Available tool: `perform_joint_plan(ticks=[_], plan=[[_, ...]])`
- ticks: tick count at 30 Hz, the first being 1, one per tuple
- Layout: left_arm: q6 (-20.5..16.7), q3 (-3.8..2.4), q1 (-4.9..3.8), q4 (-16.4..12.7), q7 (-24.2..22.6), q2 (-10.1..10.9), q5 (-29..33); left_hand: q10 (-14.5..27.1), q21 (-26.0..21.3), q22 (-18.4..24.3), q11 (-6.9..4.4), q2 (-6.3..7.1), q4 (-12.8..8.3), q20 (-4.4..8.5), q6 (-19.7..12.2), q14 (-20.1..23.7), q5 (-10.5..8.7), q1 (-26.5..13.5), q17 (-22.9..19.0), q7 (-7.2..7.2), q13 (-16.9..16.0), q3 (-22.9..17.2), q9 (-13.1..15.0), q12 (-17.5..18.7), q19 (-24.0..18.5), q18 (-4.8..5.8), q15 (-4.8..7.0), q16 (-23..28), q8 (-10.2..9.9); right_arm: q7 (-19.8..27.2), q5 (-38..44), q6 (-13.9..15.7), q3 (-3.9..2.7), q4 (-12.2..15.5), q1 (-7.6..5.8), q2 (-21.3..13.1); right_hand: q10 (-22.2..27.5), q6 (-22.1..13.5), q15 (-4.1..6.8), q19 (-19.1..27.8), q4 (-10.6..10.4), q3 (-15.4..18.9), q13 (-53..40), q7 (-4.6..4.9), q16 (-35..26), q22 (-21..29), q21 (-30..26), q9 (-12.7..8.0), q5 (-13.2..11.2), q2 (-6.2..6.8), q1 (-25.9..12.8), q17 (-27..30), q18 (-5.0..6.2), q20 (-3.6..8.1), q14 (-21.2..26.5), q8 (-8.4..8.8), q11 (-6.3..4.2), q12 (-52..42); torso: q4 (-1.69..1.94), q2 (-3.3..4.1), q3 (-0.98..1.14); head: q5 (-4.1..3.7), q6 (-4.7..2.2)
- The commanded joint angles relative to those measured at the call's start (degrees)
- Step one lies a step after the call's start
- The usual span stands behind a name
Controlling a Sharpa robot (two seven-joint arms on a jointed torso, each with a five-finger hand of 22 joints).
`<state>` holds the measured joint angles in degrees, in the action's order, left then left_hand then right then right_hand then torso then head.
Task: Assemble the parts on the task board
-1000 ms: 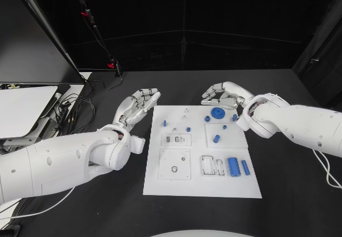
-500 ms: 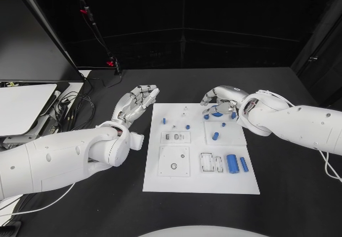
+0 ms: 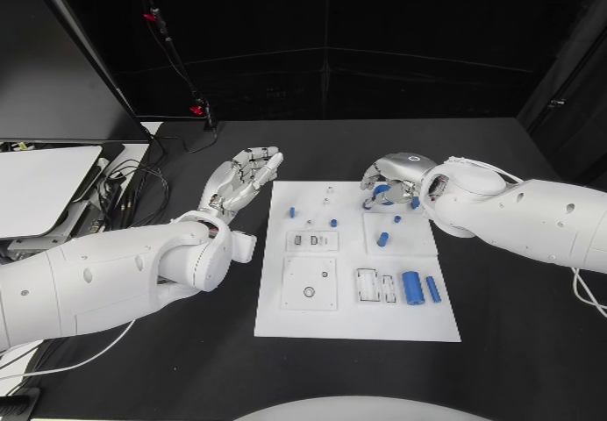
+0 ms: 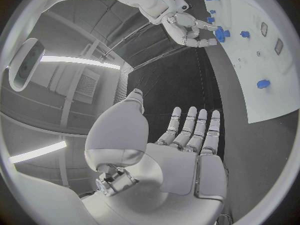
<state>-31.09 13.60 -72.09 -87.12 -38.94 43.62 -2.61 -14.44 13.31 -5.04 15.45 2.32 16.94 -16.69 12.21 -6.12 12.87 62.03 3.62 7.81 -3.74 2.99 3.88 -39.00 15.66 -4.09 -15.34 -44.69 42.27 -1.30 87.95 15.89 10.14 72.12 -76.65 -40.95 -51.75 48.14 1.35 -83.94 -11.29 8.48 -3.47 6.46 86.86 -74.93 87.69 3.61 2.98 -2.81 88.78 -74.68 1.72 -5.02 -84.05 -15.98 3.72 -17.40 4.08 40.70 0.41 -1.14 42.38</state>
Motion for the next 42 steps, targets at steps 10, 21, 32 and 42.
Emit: perform_joint_plan(ticks=[10,21,32,42], plan=[[0.8,-0.06,-0.1,0.3,-17.7,-0.2,-0.4,-0.3,0.2,0.0,0.07,-0.62,0.0,0.05,0.3,-0.3,-0.13,-0.2,0.1,9.34,0.1,-0.3,-0.1,0.0,0.1,-0.78,-0.24,0.2,-0.2,-4.9,2.9,-3.3,-0.03,-2.3,-0.05,2.2,-1.5,0.7,-0.62,-2.8,-0.5,-1.2,-0.1,0.29,0.0,-8.4,0.2,0.1,-0.3,-0.07,1.6,0.3,-0.36,-0.25,-3.5,1.84,0.39,1.6,0.0,-0.25,-0.08,-0.12,0.51],[0.7,-0.06,-0.1,0.4,-17.5,-0.3,-0.4,-0.3,0.2,0.0,0.07,-0.67,0.0,0.06,0.3,-0.3,-0.1,-0.1,0.1,9.34,0.1,-0.3,-0.1,0.0,0.1,-0.78,-0.24,0.2,-0.2,-6.2,3.0,-5.7,-0.02,-3.8,0.08,3.9,-2.6,1.1,-0.45,-2.8,-1.2,-1.3,-0.1,0.24,0.0,-8.3,0.1,0.1,-0.3,0.08,1.4,0.4,-0.32,-0.3,-3.5,2.71,0.3,2.2,-0.01,-0.35,-0.14,0.15,0.78],[0.8,-0.06,-0.1,0.6,-17.4,-0.4,-0.4,-0.3,0.2,0.0,0.07,-0.71,0.0,0.06,0.3,-0.3,-0.08,-0.1,0.1,9.34,0.1,-0.3,-0.1,0.0,0.0,-0.78,-0.24,0.2,-0.3,-7.9,3.0,-8.3,-0.01,-4.6,0.28,4.9,-4.4,1.7,-0.75,-2.8,-1.5,-1.8,-0.1,0.11,0.0,-8.5,0.2,0.2,-0.3,-0.12,2.2,0.5,-0.34,-0.51,-3.5,3.55,0.2,2.8,-0.04,-0.47,-0.16,0.32,1.39],[0.8,-0.06,-0.09,0.7,-17.4,-0.4,-0.4,-0.3,0.2,0.0,0.07,-0.76,0.0,0.06,0.3,-0.3,-0.05,-0.1,0.1,9.34,0.1,-0.4,-0.1,0.0,0.0,-0.78,-0.24,0.2,-0.3,-9.0,3.0,-9.7,0.0,-5.2,0.45,5.5,-5.8,2.2,-0.95,-2.8,-2.0,-2.1,-0.1,0.08,0.0,-8.4,0.1,0.2,-0.3,-0.24,2.5,0.6,-0.33,-0.71,-3.5,4.18,0.22,3.5,-0.1,-0.53,-0.22,0.48,1.65]])
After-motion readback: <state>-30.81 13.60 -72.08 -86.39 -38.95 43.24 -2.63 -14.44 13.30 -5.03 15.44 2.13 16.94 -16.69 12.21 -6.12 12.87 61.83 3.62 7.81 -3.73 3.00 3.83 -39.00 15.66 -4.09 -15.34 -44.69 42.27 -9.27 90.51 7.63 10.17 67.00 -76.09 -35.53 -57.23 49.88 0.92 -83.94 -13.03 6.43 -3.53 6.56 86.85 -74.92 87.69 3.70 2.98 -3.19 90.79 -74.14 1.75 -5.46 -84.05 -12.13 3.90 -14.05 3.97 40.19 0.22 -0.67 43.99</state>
